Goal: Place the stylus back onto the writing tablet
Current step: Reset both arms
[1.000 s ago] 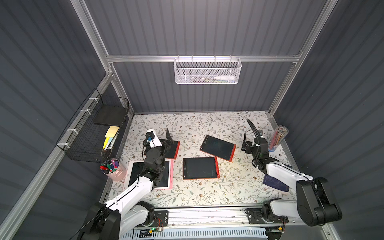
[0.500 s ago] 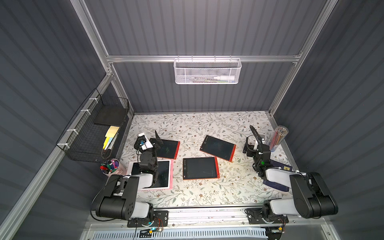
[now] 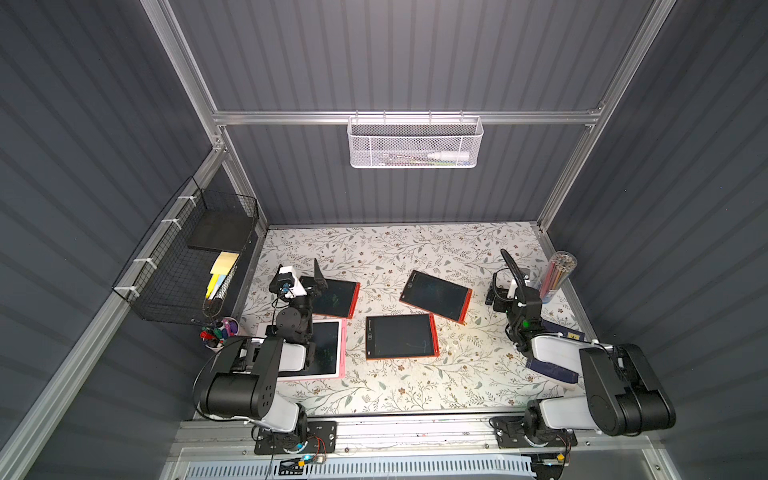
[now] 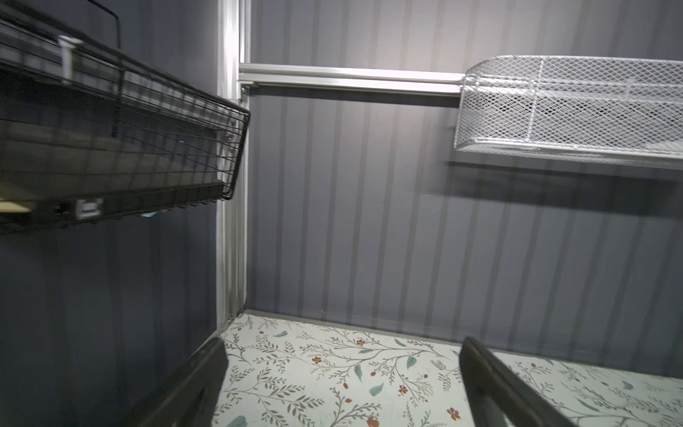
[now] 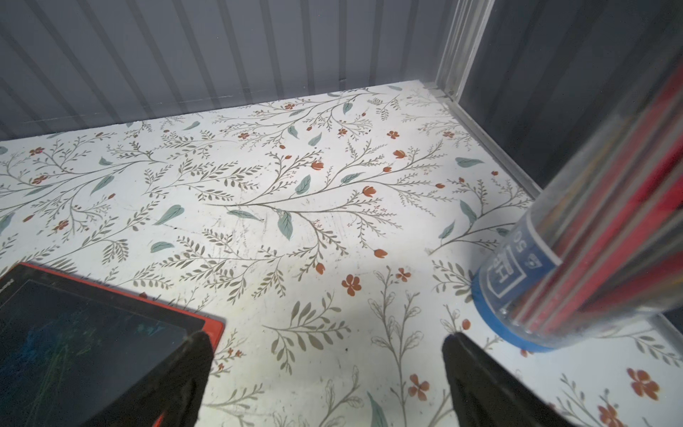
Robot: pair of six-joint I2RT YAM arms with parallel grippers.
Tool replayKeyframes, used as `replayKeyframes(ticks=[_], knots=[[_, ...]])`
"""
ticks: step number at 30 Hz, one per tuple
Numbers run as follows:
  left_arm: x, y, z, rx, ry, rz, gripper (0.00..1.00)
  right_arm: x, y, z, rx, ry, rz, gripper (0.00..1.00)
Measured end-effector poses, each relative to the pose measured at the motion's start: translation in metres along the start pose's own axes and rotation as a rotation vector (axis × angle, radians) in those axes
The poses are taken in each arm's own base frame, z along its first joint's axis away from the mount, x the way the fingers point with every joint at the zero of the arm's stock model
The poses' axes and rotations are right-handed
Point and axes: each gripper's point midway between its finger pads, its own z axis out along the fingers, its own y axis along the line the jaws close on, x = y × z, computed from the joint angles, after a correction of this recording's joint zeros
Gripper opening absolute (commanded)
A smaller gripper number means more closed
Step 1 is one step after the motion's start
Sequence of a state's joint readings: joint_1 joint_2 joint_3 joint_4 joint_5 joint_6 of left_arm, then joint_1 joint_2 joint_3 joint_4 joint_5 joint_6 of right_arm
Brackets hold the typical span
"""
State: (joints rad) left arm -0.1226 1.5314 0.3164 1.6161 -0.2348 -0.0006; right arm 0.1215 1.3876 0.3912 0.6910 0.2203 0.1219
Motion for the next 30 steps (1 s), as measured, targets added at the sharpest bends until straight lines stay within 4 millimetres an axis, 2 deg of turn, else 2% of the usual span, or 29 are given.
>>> replayKeyframes(ticks=[3,5,8,12,14,18,20,22,24,27,30], knots=[[-0.003,-0.009,0.003,0.046,-0.01,-0.004,0.99,0.002,0.009,-0.001,-0.026,0.006,-0.012,0.99],[-0.004,-0.008,0.003,0.042,-0.013,-0.005,0.99,0.002,0.008,-0.001,-0.018,0.006,-0.011,0.99],[-0.003,0.003,0.002,-0.02,-0.011,-0.005,0.99,0.002,0.007,-0.001,-0.015,0.005,-0.008,0.99],[-0.001,0.014,0.005,-0.052,-0.009,0.001,0.99,0.0,0.016,0.002,-0.03,0.015,-0.027,0.99],[0.009,0.016,0.006,-0.054,0.011,0.005,0.99,-0.004,0.019,0.004,-0.031,0.01,-0.029,0.99],[0.059,0.014,0.0,-0.037,0.146,0.027,0.99,-0.006,0.021,0.001,-0.041,-0.004,-0.038,0.99],[0.067,0.014,-0.001,-0.037,0.168,0.031,0.99,-0.003,0.023,-0.001,-0.048,0.0,-0.045,0.99],[0.065,0.014,0.0,-0.034,0.163,0.029,0.99,-0.003,0.022,-0.001,-0.041,0.002,-0.048,0.99],[0.064,0.014,0.0,-0.033,0.159,0.028,0.99,-0.004,0.015,0.002,-0.015,0.003,-0.035,0.99],[0.064,0.014,0.0,-0.033,0.158,0.028,1.0,-0.006,-0.007,0.004,0.058,0.003,0.011,0.99],[0.064,0.014,0.0,-0.033,0.158,0.028,0.99,-0.007,-0.024,-0.002,0.119,-0.013,0.037,0.99]])
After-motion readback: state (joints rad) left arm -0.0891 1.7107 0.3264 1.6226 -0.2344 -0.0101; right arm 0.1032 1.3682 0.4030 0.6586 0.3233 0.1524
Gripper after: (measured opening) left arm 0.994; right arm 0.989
